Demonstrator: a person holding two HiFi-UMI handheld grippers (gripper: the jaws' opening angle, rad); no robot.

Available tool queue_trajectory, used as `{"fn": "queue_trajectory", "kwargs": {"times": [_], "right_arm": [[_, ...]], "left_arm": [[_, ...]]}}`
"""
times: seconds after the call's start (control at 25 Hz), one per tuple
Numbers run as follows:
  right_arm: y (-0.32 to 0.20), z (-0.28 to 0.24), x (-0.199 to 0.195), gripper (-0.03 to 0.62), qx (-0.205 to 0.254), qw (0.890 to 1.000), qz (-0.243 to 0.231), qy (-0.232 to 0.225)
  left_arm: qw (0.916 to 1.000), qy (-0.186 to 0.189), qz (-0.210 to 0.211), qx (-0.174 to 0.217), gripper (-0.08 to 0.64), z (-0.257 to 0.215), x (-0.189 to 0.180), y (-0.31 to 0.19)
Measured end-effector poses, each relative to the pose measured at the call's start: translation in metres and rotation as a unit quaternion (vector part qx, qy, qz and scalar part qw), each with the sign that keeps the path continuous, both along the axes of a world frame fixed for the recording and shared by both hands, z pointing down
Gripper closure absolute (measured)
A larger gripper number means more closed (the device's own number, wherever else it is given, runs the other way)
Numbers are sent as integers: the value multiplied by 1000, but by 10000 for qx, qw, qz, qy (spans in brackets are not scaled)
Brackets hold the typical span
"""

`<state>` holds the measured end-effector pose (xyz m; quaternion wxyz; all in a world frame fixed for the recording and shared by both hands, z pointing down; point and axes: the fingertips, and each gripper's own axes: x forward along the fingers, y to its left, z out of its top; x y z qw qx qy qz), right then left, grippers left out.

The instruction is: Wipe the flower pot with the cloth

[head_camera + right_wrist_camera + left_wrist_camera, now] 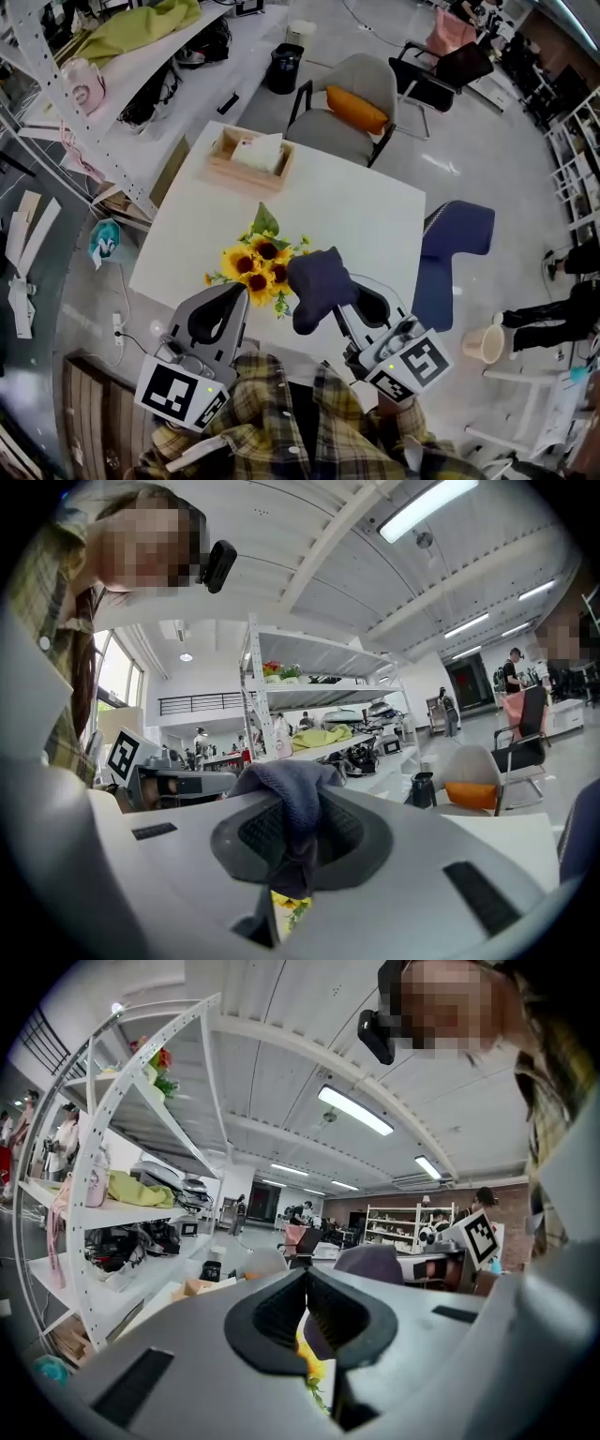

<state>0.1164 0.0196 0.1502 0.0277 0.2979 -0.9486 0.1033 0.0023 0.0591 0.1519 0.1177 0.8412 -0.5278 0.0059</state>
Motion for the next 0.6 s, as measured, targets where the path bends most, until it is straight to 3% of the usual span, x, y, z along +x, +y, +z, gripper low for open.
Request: {"fn": "queue_trajectory", "kwargs": {"times": [0.28, 0.6], "right_arm": [[-23, 9, 28, 566, -126, 9985, 542, 17], [-27, 59, 54, 565, -693, 9912, 1122, 147]], "left_arm": [[9990, 114, 396, -164, 551, 11, 8, -26], [9954, -23, 578, -769, 551, 62, 2, -27]]}}
